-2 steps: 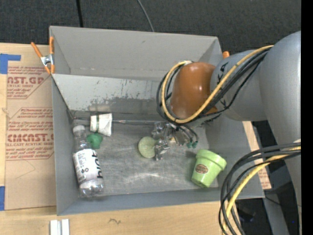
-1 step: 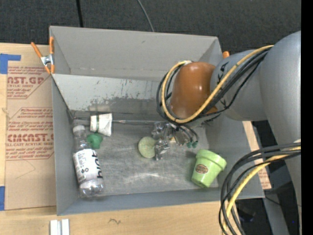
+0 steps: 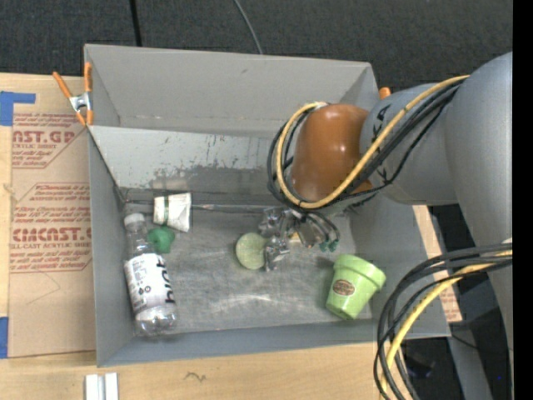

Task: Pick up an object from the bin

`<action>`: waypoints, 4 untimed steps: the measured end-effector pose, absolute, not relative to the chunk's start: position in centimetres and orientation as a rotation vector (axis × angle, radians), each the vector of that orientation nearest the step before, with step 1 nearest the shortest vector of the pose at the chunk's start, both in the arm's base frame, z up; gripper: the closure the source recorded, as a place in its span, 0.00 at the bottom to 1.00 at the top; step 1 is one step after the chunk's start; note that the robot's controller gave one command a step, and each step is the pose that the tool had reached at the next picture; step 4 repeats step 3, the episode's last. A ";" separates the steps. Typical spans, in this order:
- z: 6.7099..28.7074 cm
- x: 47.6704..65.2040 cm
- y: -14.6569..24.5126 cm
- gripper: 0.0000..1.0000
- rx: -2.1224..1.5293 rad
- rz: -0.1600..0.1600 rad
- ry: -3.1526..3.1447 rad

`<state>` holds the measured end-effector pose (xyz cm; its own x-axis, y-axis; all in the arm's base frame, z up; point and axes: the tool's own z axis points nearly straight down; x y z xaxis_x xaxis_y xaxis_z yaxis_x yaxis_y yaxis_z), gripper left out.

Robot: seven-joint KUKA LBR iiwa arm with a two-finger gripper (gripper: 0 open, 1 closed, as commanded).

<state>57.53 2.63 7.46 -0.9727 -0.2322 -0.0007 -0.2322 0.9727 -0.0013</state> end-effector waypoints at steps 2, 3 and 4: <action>9.4 57.6 2.7 1.00 -0.363 0.000 3.116; 9.8 57.6 2.7 1.00 -0.364 0.000 3.117; 9.8 57.6 2.7 1.00 -0.364 0.000 3.117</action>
Offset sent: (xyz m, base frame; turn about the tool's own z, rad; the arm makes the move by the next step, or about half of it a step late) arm 0.0001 0.0001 0.0303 0.0000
